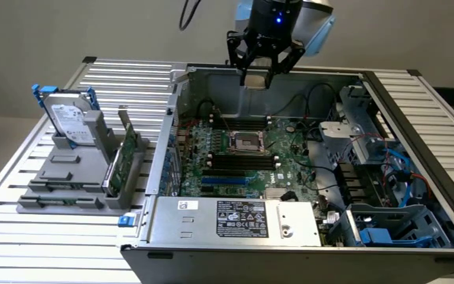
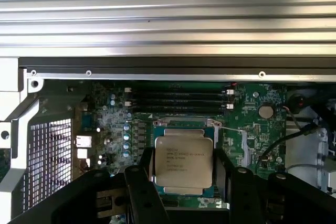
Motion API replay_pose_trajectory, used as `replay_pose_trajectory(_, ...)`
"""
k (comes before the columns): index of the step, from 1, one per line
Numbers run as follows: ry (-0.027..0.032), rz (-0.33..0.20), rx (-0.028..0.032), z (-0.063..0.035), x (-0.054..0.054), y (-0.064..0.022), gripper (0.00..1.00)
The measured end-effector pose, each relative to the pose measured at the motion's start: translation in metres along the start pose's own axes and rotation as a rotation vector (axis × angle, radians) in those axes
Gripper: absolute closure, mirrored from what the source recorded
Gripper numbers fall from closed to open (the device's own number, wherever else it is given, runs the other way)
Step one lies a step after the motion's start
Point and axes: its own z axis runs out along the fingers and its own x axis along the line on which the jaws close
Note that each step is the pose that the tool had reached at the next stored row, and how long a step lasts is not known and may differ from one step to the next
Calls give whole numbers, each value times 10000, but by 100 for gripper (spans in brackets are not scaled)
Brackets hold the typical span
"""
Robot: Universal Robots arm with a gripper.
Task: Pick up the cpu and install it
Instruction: 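Pick up the cpu and move it towards the insertion slot, then place the cpu into insertion slot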
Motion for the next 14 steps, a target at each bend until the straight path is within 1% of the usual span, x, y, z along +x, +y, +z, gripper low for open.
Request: replay_pose_trajectory(14, 3, -1, 0, 0, -1, 0, 45)
